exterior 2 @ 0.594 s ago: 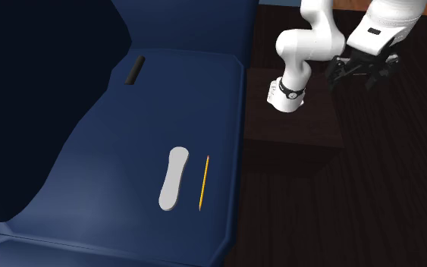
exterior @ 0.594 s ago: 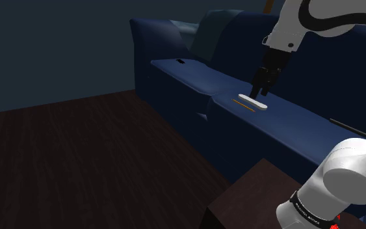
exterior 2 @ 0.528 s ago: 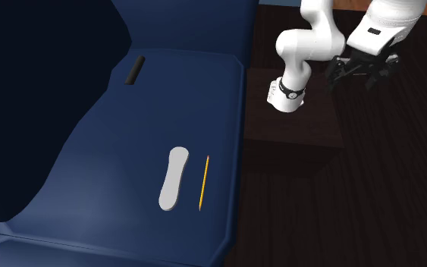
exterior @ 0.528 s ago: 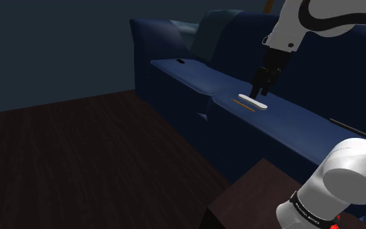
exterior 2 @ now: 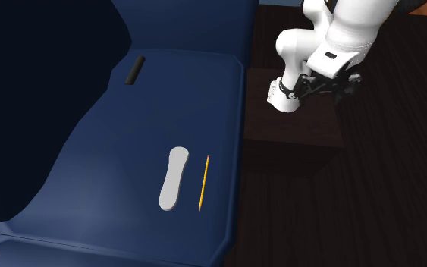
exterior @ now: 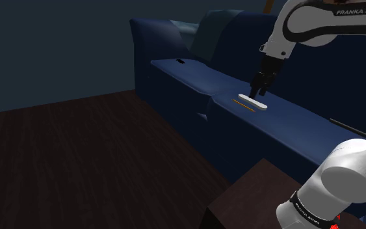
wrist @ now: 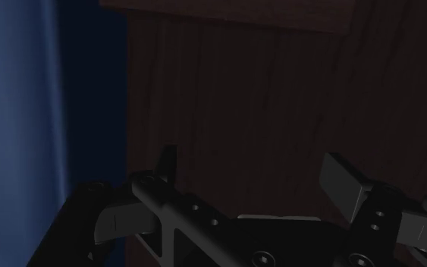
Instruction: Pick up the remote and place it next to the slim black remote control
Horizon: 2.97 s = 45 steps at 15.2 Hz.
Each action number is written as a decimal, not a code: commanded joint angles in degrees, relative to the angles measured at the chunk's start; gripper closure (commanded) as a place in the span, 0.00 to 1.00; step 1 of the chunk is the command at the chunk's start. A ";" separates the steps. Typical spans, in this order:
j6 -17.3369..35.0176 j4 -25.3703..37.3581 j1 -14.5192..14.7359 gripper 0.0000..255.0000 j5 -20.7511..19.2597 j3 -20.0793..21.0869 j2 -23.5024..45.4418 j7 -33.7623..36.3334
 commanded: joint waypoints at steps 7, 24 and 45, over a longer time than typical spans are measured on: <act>7.45 3.61 -2.55 0.00 -3.55 -7.84 11.39 -9.75; 16.06 26.17 -7.70 0.00 4.07 -19.76 44.60 -31.78; 16.12 52.08 -19.09 0.00 14.70 -18.30 72.74 -42.95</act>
